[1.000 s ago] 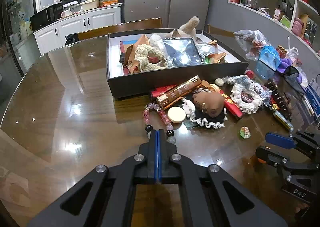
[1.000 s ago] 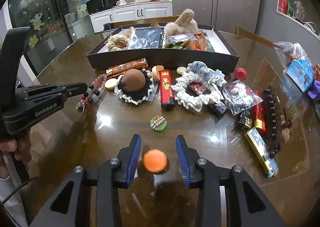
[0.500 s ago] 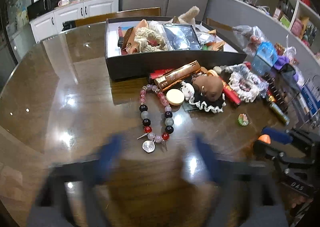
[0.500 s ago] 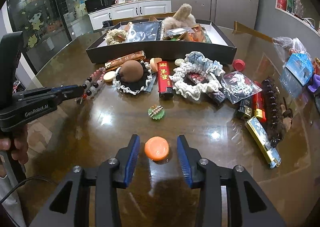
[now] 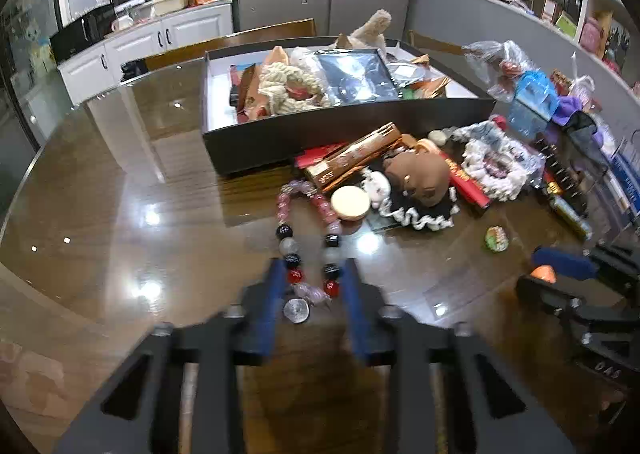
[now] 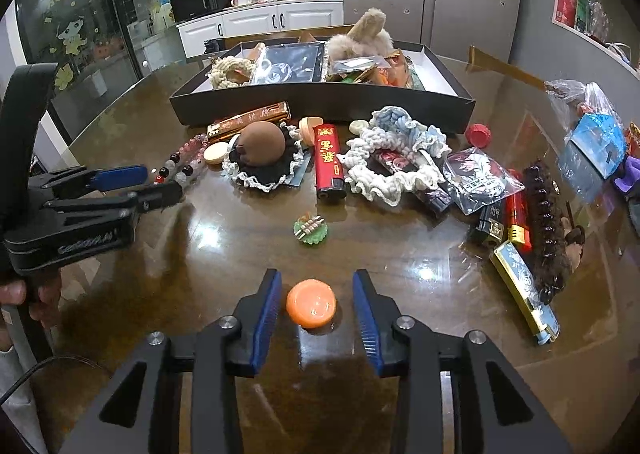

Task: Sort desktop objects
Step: 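Lift and carry the bracelet and orange ball in both tools toward the box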

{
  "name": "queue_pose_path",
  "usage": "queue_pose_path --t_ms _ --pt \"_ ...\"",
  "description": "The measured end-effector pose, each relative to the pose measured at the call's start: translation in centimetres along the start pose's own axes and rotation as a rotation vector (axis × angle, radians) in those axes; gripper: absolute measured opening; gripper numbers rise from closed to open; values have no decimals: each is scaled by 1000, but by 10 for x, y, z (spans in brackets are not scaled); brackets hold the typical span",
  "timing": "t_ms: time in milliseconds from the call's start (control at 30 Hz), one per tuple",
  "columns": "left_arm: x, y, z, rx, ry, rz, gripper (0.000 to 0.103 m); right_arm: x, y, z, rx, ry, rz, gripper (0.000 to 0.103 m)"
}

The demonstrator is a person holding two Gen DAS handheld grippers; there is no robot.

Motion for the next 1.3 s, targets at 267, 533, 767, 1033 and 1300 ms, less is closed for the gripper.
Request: queue_pose_path --t_ms 267,533,767,1033,1300 --pt "3 -3 1 9 -1 22 18 -2 3 -3 3 -2 -14 31" --pt "10 -10 1 -6 -11 38 0 -1 2 -4 -1 -2 -19 25" --pt "10 -8 3 10 -10 41 0 5 1 -3 0 -10 -16 23" --pt "7 1 0 70 5 44 45 4 1 -1 0 0 -33 24" --pt "-7 8 -13 64 26 13 72 4 -1 -1 -9 -7 -40 24"
Point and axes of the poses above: each gripper's, at about its wrist camera, not at the fingertips, and x roughly against the way its jaws point, y to its left, z to its underside, the point moved 5 cm from there along -x, roughly the way its jaws point, and after that the axes turned 8 degrees about z, right-handed, at the moved point
